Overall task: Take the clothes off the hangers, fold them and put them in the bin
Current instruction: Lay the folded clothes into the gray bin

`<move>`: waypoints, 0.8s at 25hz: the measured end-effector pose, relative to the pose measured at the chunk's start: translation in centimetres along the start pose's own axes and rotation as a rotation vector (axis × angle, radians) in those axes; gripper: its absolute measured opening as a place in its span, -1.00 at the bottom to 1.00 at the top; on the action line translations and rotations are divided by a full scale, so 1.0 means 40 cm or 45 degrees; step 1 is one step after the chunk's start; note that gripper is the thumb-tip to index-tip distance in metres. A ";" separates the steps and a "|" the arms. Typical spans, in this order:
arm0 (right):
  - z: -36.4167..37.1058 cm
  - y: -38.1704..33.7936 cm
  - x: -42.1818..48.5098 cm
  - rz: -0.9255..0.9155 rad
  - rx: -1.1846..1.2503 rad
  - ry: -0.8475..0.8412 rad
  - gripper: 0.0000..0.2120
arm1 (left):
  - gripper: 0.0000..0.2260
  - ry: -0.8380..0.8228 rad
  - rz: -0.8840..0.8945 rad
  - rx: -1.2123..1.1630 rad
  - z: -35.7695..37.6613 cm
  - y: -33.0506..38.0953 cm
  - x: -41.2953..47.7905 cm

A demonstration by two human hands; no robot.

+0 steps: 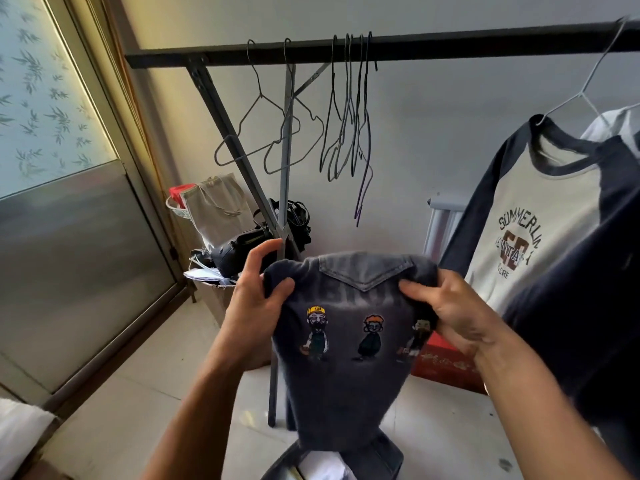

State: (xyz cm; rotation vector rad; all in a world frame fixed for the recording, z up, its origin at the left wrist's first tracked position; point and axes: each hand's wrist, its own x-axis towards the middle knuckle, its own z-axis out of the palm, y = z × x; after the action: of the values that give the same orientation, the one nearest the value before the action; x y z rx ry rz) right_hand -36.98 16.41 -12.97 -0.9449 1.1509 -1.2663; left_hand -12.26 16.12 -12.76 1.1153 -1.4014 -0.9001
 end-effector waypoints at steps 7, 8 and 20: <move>0.012 -0.006 0.001 0.063 0.047 0.207 -0.37 | -0.86 0.146 -0.098 -0.261 0.019 -0.001 0.014; 0.006 -0.005 0.002 0.060 0.090 0.178 -0.17 | -0.84 0.110 -0.184 -0.523 0.019 0.004 0.012; 0.016 -0.030 0.012 -0.406 -0.584 0.202 -0.28 | -0.63 0.018 -0.013 0.038 0.000 0.026 0.009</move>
State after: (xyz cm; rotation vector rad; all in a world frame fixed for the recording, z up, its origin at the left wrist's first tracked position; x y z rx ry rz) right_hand -36.65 15.76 -11.75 -1.4312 1.4957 -1.3740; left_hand -12.40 16.05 -11.66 1.1500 -1.4025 -0.8791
